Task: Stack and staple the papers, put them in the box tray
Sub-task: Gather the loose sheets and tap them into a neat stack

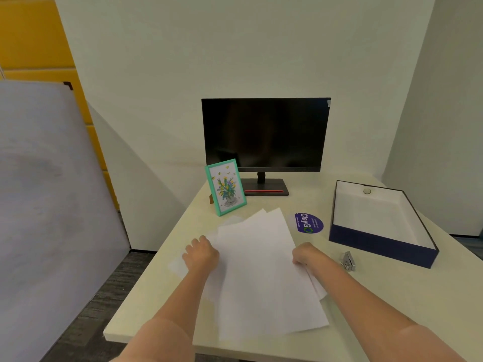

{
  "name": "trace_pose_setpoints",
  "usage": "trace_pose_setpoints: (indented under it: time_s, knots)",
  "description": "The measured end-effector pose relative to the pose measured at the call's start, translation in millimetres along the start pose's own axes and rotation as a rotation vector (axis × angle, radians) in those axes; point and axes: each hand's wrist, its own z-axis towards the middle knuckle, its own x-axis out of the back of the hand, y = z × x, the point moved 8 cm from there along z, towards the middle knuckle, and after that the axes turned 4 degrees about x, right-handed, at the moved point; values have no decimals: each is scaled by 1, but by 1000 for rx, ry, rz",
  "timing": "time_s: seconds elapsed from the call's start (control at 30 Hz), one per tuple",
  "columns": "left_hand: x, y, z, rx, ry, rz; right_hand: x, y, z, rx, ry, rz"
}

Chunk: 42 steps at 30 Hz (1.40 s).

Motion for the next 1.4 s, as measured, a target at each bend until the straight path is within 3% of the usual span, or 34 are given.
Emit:
trace_pose_setpoints:
  time_s: [0.17, 0.3, 0.5, 0.6, 1.0, 1.17, 1.4]
  knots:
    - [-20, -18, 13, -57, -139, 104, 8, 5, 1, -58, 23, -3]
    - [-12, -18, 15, -66, -69, 178, -1, 10, 1, -119, -19, 115]
    - [-4, -16, 16, 3, 2, 133, -17, -6, -12, -29, -48, 219]
    - [-5, -9, 14, 14, -1, 94, -24, -12, -13, -71, -11, 258]
    - [-21, 4, 7, 156, -198, -189, -32, -14, -11, -64, 59, 69]
    - [-17, 14, 3, 104, -291, -377, -37, -12, -11, -106, 32, 60]
    - [-4, 24, -9, -36, -393, -757, -23, -5, -20, -123, 37, 336]
